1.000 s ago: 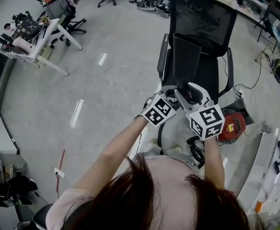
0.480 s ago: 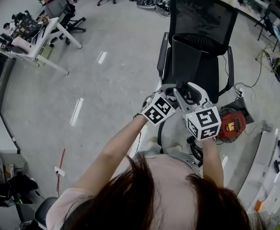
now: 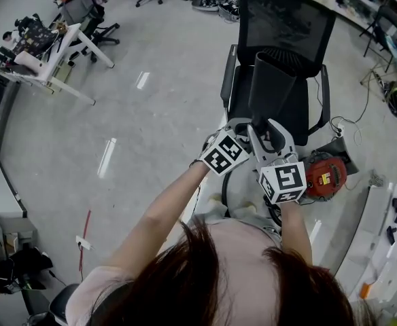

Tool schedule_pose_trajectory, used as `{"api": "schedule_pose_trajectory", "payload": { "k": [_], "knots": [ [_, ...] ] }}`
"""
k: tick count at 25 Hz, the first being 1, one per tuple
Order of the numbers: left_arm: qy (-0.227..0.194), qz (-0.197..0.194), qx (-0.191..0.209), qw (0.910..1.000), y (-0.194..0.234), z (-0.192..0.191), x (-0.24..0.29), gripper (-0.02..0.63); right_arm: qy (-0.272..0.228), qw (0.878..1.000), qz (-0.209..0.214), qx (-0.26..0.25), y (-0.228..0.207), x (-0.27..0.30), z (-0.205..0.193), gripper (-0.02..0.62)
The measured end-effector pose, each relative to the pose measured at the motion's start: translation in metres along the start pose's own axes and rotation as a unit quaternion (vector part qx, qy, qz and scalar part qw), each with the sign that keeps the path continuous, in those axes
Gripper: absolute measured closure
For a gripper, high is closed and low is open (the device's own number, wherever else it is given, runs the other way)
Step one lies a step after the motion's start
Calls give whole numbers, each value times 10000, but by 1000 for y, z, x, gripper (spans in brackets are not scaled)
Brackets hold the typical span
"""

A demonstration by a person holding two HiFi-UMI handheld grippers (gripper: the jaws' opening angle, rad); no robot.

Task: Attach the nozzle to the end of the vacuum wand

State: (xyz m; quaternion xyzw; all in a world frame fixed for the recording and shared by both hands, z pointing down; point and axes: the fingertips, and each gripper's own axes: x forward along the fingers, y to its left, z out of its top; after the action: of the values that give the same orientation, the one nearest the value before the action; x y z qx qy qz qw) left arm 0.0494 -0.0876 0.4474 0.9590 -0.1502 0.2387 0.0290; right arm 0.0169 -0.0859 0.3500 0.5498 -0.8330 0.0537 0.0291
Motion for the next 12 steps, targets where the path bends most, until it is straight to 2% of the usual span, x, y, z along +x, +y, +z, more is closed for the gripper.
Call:
{"api": "schedule_pose_trajectory", "payload": {
  "k": [4,12],
  "knots": [
    [9,9,51,10000,-1,-3,-3,454,96,9999,47,0,3,-1,-2,426],
    [-132,-26,151,9998,-7,2,-8,454,932,9893,1098,218,12,1,-2,426]
  ]
}}
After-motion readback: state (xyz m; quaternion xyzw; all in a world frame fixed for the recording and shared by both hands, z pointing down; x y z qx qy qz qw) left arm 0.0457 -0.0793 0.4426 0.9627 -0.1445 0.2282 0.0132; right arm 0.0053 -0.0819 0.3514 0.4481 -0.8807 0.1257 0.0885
